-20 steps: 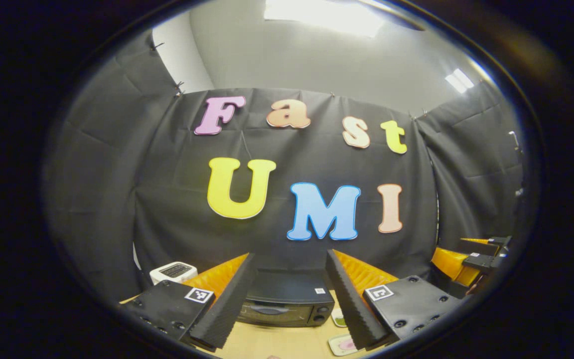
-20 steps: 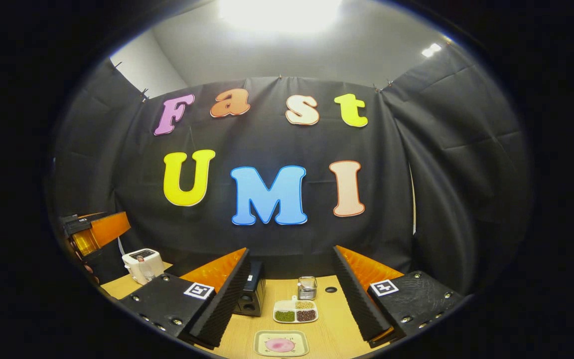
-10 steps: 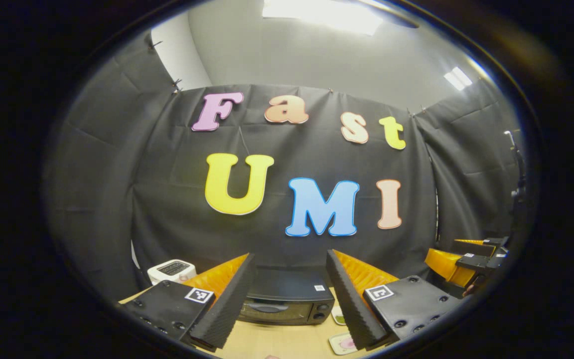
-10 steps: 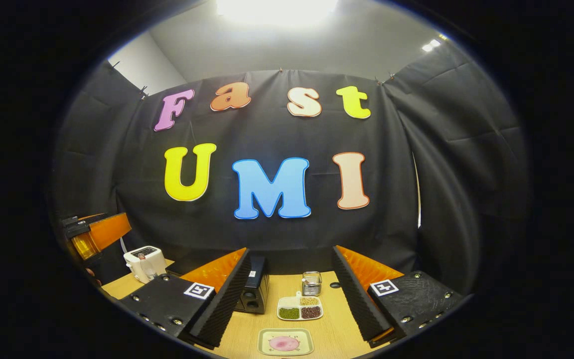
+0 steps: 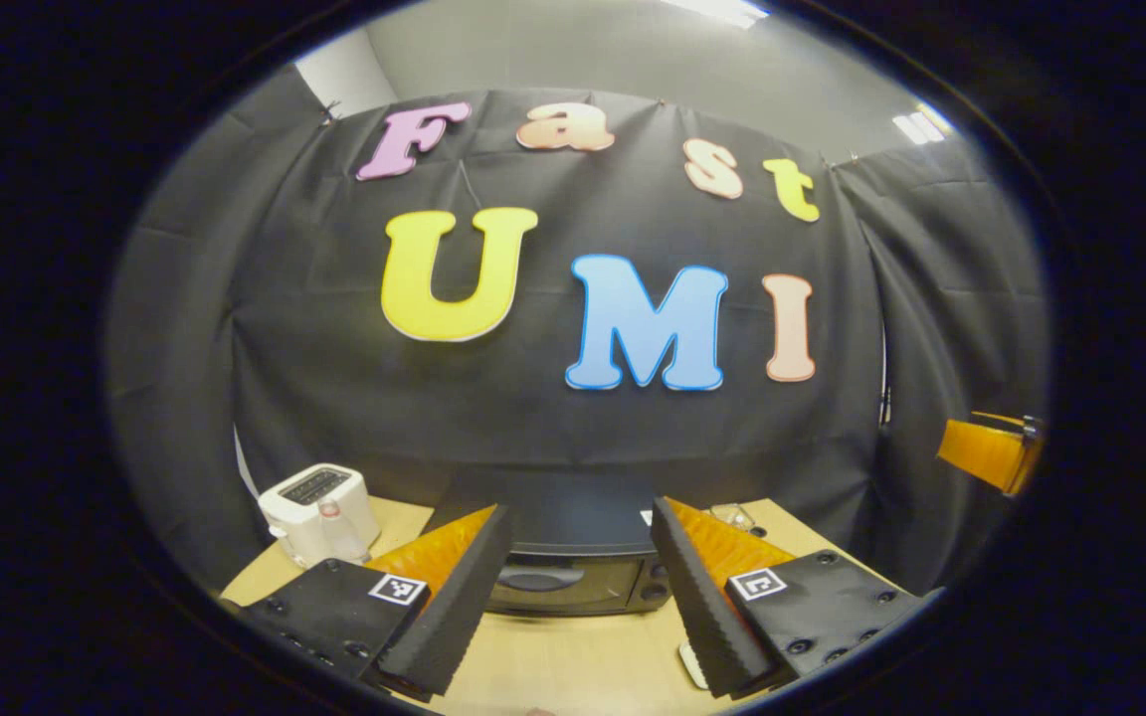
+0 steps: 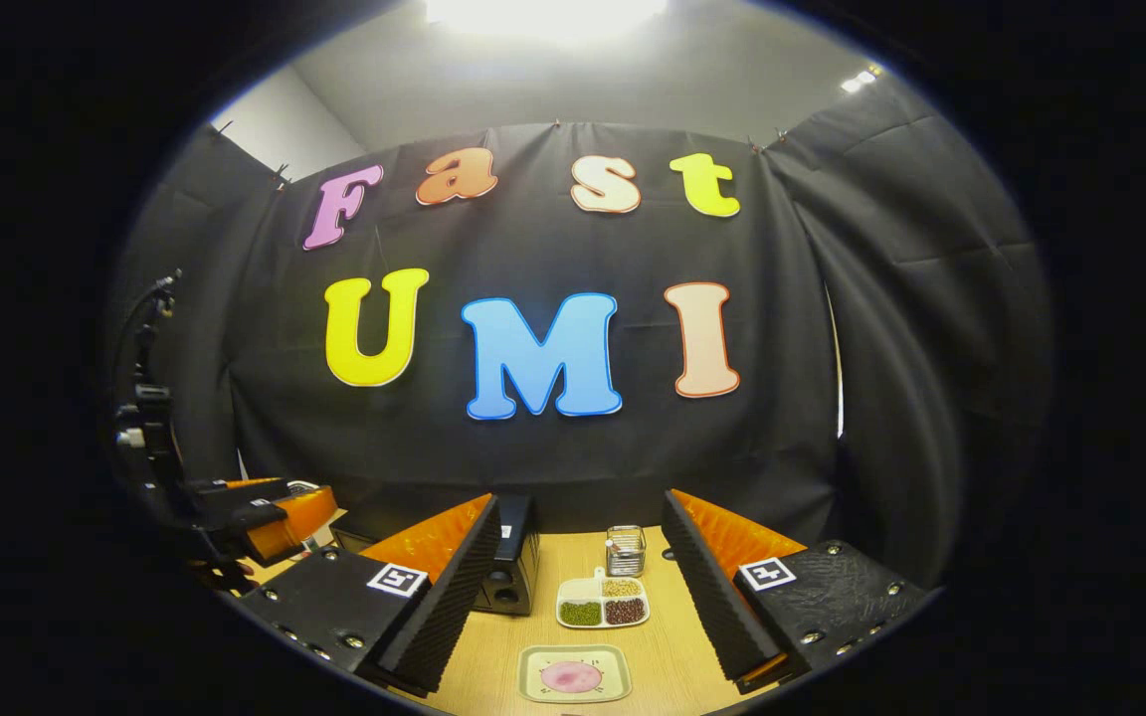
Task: Open the electric oven with the left hand, put the food in, and close the electric oven.
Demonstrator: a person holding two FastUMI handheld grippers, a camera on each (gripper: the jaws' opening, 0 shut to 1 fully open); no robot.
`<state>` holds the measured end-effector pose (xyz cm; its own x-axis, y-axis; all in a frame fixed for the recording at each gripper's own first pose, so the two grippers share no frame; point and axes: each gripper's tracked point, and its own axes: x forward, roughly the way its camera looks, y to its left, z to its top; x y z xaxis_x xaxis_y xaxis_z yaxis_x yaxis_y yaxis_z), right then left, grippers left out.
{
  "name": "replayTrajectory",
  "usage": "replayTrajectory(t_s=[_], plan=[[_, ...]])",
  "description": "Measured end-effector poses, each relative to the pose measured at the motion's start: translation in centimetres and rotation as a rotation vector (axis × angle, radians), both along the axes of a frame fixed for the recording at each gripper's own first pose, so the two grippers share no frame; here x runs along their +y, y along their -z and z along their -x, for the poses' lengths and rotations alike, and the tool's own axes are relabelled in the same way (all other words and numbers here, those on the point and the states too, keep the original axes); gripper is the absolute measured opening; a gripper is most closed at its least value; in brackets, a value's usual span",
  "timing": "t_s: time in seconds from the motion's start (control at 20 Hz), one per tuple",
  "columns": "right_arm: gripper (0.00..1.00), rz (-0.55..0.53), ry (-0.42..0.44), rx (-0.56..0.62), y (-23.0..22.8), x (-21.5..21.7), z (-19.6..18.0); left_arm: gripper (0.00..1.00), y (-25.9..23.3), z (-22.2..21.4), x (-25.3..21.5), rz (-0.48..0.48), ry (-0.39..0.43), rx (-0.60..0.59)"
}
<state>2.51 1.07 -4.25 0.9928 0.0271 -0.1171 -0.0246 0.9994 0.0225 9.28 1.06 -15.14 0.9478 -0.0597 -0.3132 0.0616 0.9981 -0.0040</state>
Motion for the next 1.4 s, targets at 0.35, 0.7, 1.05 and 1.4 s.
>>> replayTrajectory(t_s=[0.35, 0.7, 1.05, 1.4], plan=[[0.98, 0.058, -0.017, 0.05, 2.5, 0.6, -0.9, 0.95, 8.3, -5.9, 2.6, -0.033, -0.031, 0.139], [0.98, 0.078, -0.001, 0.095, 3.8, 0.2, -2.2, 0.94, 15.2, -9.6, 3.6, -0.06, -0.027, 0.255], [0.98, 0.076, 0.038, 0.123, 4.7, -1.2, -3.2, 0.98, 19.0, -11.1, 4.4, -0.109, -0.042, 0.307], [0.98, 0.063, 0.038, 0.134, 5.3, -1.1, -3.5, 0.96, 19.2, -10.0, 4.5, -0.11, -0.051, 0.32]])
